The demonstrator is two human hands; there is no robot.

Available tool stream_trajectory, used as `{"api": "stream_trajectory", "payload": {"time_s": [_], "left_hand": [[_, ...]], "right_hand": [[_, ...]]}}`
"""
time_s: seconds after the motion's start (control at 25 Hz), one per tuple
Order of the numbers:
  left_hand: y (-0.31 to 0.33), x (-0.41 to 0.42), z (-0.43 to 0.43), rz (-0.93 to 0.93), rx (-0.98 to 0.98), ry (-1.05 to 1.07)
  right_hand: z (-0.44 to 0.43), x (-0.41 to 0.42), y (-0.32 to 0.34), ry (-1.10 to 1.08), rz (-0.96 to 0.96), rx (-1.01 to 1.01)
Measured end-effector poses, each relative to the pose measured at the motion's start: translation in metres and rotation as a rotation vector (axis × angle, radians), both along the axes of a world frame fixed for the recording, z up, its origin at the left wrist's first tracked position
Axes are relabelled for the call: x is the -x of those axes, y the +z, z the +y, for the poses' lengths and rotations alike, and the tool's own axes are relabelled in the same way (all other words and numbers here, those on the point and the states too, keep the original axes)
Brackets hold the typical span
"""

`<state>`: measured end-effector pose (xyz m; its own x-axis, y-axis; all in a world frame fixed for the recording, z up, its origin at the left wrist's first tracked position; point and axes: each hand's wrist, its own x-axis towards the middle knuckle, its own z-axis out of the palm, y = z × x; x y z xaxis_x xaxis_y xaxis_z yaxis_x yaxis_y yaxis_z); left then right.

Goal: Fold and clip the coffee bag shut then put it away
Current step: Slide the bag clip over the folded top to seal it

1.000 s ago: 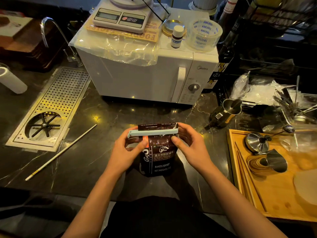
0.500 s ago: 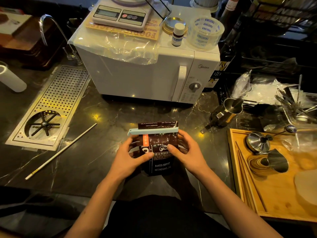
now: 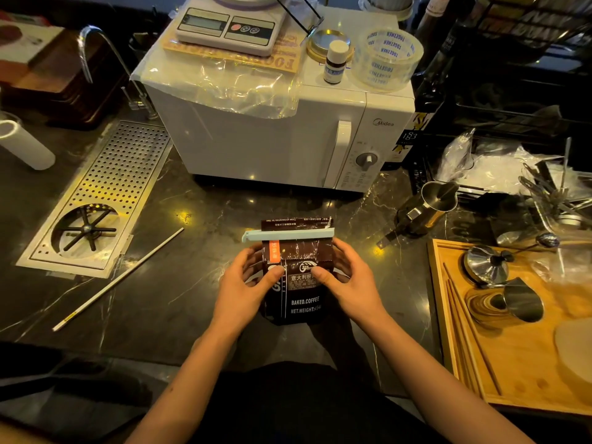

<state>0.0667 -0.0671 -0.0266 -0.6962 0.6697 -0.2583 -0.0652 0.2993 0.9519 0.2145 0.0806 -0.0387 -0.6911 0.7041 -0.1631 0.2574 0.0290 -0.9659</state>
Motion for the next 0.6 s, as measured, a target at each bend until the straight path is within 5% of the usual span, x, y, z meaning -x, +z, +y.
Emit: {"api": "stream_trajectory", "payload": {"time_s": [0.6], "left_hand": [[-0.02, -0.003, -0.002, 0.166, 0.086, -0.156]], "right_hand": [[-0.012, -0.004, -0.013, 0.068, -0.112, -0.095]]}}
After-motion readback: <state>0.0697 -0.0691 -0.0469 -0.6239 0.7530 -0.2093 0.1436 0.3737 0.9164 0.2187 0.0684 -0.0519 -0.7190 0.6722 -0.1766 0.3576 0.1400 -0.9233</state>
